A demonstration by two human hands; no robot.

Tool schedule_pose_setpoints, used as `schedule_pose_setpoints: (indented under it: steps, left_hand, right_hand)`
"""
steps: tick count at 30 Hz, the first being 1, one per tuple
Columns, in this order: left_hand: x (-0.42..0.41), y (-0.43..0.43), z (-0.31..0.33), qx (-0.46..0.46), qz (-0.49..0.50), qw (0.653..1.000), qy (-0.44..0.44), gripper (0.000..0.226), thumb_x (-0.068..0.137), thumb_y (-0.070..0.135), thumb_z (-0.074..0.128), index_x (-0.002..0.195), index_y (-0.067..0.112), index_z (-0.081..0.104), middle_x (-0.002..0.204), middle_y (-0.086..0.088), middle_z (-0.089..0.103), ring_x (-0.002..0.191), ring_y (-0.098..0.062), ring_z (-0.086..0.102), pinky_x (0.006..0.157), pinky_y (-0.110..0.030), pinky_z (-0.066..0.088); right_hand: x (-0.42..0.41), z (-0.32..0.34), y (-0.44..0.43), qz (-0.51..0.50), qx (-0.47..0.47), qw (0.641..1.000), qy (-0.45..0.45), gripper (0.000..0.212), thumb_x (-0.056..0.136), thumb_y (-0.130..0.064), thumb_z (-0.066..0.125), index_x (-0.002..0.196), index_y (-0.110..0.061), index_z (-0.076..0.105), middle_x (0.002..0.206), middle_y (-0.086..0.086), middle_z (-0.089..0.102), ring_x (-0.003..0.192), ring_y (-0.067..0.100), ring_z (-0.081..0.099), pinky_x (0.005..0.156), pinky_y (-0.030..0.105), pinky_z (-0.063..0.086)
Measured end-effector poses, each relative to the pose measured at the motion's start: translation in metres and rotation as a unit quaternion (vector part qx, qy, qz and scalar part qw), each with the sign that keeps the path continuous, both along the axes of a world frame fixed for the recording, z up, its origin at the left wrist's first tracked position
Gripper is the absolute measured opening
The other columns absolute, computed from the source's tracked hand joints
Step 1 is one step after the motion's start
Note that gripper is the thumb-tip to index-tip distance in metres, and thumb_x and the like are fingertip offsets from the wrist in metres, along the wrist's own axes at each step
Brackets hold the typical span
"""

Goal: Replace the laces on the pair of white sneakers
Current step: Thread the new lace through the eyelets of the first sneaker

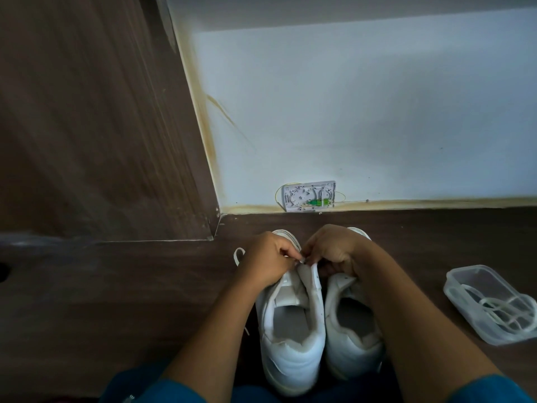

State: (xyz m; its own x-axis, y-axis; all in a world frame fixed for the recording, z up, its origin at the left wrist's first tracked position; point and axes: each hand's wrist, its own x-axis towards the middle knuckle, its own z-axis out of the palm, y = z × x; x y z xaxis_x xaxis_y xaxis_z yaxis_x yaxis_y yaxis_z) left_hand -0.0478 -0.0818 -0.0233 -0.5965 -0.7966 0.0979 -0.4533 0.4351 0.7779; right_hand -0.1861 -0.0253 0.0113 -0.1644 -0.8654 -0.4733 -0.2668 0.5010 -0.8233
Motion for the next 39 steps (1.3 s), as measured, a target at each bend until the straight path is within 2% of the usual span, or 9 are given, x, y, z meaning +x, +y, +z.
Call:
schedule_pose_setpoints:
  steps: [5, 14, 18, 22, 25, 29, 32, 36, 39]
  left_hand:
    - [-0.002, 0.002, -0.002, 0.028, 0.016, 0.999, 0.000, 0.020, 0.071, -0.005, 0.070, 0.067, 0.015, 0.072, 0.056, 0.012, 0.060, 0.042, 0.006, 0.048, 0.051, -0.016, 0.038]
    - [0.002, 0.007, 0.014, -0.090, 0.005, 0.993, -0.075, 0.025, 0.072, -0.007, 0.058, 0.078, 0.010, 0.075, 0.067, 0.000, 0.066, 0.054, -0.002, 0.049, 0.049, -0.001, 0.032]
    - [0.004, 0.003, 0.007, -0.012, 0.002, 0.999, -0.036, 0.039, 0.077, -0.005, 0.059, 0.083, 0.033, 0.060, 0.065, 0.005, 0.061, 0.051, -0.003, 0.050, 0.054, -0.019, 0.042]
    - [0.006, 0.001, 0.008, 0.007, -0.019, 0.998, -0.054, 0.019, 0.082, 0.006, 0.056, 0.082, 0.021, 0.067, 0.065, 0.000, 0.061, 0.061, -0.013, 0.055, 0.064, -0.033, 0.047]
    - [0.003, 0.005, 0.011, -0.024, -0.030, 0.997, -0.067, 0.023, 0.081, 0.025, 0.063, 0.065, 0.008, 0.063, 0.061, -0.013, 0.057, 0.056, -0.015, 0.048, 0.056, -0.037, 0.040]
    - [0.000, 0.006, 0.015, -0.119, -0.004, 0.990, -0.074, 0.024, 0.081, 0.018, 0.069, 0.064, 0.003, 0.060, 0.064, -0.004, 0.046, 0.060, -0.014, 0.044, 0.059, -0.033, 0.030]
    - [-0.004, 0.011, 0.032, -0.044, 0.046, 0.995, 0.083, 0.024, 0.084, 0.007, 0.065, 0.062, 0.008, 0.057, 0.059, 0.000, 0.049, 0.052, -0.010, 0.043, 0.054, -0.023, 0.035]
    - [-0.006, 0.021, 0.073, 0.107, 0.047, 0.911, 0.396, 0.018, 0.090, -0.002, 0.053, 0.072, 0.000, 0.057, 0.056, 0.003, 0.060, 0.045, -0.006, 0.049, 0.045, -0.015, 0.040]
    - [0.000, 0.019, 0.080, 0.113, 0.027, 0.930, 0.348, 0.014, 0.088, 0.000, 0.057, 0.082, 0.011, 0.063, 0.061, 0.001, 0.058, 0.048, -0.006, 0.049, 0.046, -0.017, 0.040]
  right_hand:
    - [-0.001, -0.002, -0.001, -0.008, -0.010, 1.000, -0.014, 0.029, 0.077, 0.021, 0.053, 0.069, -0.003, 0.067, 0.058, 0.008, 0.064, 0.055, 0.019, 0.059, 0.050, 0.024, 0.054]
    - [0.000, -0.001, 0.004, 0.012, -0.005, 0.998, -0.067, 0.027, 0.085, 0.023, 0.042, 0.086, 0.007, 0.063, 0.064, 0.012, 0.064, 0.051, 0.014, 0.065, 0.057, 0.027, 0.058]
    - [0.001, -0.004, 0.005, -0.012, -0.032, 0.998, -0.047, 0.019, 0.084, 0.017, 0.054, 0.075, 0.004, 0.063, 0.070, 0.016, 0.062, 0.063, 0.022, 0.064, 0.066, 0.032, 0.059]
    - [0.012, 0.002, 0.002, 0.052, -0.034, 0.983, 0.175, 0.009, 0.084, 0.000, 0.064, 0.075, 0.003, 0.067, 0.078, 0.017, 0.067, 0.077, 0.032, 0.067, 0.079, 0.039, 0.058]
    - [0.014, 0.013, 0.004, 0.060, -0.070, 0.945, 0.315, 0.019, 0.087, -0.006, 0.053, 0.096, 0.001, 0.069, 0.085, 0.008, 0.064, 0.072, 0.021, 0.060, 0.066, 0.026, 0.051]
    - [0.012, 0.029, 0.008, -0.119, -0.244, 0.962, 0.034, 0.028, 0.088, 0.004, 0.048, 0.065, -0.006, 0.060, 0.061, 0.008, 0.058, 0.063, 0.024, 0.056, 0.062, 0.033, 0.051]
    - [0.006, 0.032, 0.012, -0.155, -0.284, 0.938, -0.122, 0.016, 0.082, 0.011, 0.056, 0.081, -0.004, 0.058, 0.068, 0.015, 0.059, 0.062, 0.026, 0.057, 0.062, 0.034, 0.050]
    - [0.002, 0.011, 0.020, 0.040, -0.180, 0.981, 0.065, 0.010, 0.079, 0.007, 0.067, 0.075, -0.002, 0.065, 0.073, 0.017, 0.063, 0.062, 0.026, 0.059, 0.064, 0.034, 0.053]
    - [0.011, 0.007, 0.016, -0.023, -0.254, 0.962, 0.101, 0.013, 0.081, 0.006, 0.063, 0.071, 0.000, 0.066, 0.065, 0.011, 0.065, 0.055, 0.015, 0.063, 0.059, 0.031, 0.057]
